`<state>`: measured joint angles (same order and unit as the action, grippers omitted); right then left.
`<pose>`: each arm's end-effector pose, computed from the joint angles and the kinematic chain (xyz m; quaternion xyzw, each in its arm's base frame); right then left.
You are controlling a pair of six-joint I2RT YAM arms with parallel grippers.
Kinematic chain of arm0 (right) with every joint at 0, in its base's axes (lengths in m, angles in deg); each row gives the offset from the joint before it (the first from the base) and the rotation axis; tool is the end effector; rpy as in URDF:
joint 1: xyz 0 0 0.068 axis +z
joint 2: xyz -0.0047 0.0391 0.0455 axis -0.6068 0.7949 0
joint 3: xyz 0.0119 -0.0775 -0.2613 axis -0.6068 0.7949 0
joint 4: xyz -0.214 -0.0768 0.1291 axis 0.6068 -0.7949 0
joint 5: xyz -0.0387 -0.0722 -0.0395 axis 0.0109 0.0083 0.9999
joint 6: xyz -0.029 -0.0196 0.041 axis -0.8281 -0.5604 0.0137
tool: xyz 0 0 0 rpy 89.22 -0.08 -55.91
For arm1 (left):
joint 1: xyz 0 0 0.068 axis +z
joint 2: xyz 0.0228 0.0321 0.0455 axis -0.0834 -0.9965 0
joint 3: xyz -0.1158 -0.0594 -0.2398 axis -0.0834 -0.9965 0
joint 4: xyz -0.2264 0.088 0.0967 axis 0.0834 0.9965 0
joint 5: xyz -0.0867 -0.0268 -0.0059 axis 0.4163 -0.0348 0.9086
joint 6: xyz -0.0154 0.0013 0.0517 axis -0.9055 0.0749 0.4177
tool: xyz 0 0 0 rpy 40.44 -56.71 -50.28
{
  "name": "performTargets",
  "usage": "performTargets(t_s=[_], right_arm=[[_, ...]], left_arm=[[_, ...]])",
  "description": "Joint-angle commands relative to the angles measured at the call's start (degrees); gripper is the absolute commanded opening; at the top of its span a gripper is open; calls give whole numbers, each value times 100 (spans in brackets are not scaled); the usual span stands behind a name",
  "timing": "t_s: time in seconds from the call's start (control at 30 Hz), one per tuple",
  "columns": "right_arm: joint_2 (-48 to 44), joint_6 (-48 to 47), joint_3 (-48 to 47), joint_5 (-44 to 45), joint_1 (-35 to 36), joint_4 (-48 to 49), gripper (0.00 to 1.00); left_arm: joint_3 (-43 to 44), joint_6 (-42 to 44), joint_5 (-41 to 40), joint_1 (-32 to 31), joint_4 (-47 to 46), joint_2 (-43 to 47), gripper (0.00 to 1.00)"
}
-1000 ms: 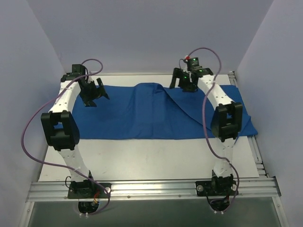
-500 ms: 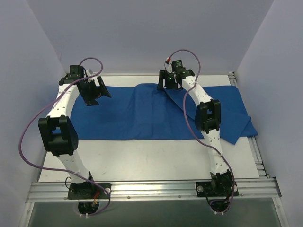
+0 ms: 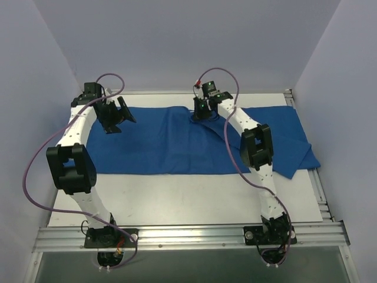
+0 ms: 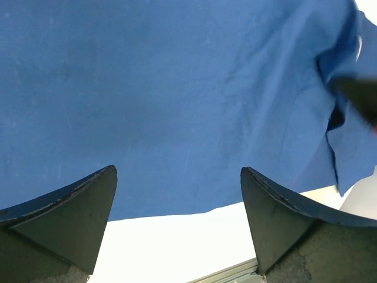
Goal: Open and lay out the surgical kit
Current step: Open the surgical kit at the center of the board.
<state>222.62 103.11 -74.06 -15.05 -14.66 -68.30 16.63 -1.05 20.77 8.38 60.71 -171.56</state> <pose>0.5143 0.2272 0.2174 -0.1437 0.8771 0.2699 0.3704 0.3992 0.0123 0.2848 -0.1826 0.9342 -0.2167 0.2167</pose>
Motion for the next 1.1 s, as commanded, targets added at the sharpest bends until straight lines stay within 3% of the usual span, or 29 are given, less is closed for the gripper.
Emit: performTargets(t_s=[0.0,0.23,0.37,0.47,0.57,0.6,0.7,0.77,0.87,1.07], right_arm=[[-1532,-145,1259,92,655,-131,0],[-3732,-453,4544,759,1254,335,0],[-4550,-304,5725,779,1421,423,0],[-5087,-42,6332,656,1535,546,5],[-5386,257,6553,602,1545,573,44],[-5509,346,6545,637,1545,555,66],[-5641,662,6204,900,1483,389,90],[-5624,890,5905,1233,1422,-6,98],[-5519,1304,5482,1622,1045,-534,100],[-5720,1375,5789,384,-467,-553,100]], left_arm=[[-135,-218,-52,124,56,212,95],[-197,-394,-578,212,345,538,100],[-293,-543,-974,220,399,678,94],[-469,-692,-1045,221,223,810,94],[-548,-824,-1159,221,143,828,94],[-540,-833,-1176,229,204,732,94],[-312,-807,-1439,247,686,513,94],[-372,-859,-1633,256,820,503,94],[-844,-982,-1695,282,864,661,94],[-2050,-1088,-1476,772,295,1109,94]])
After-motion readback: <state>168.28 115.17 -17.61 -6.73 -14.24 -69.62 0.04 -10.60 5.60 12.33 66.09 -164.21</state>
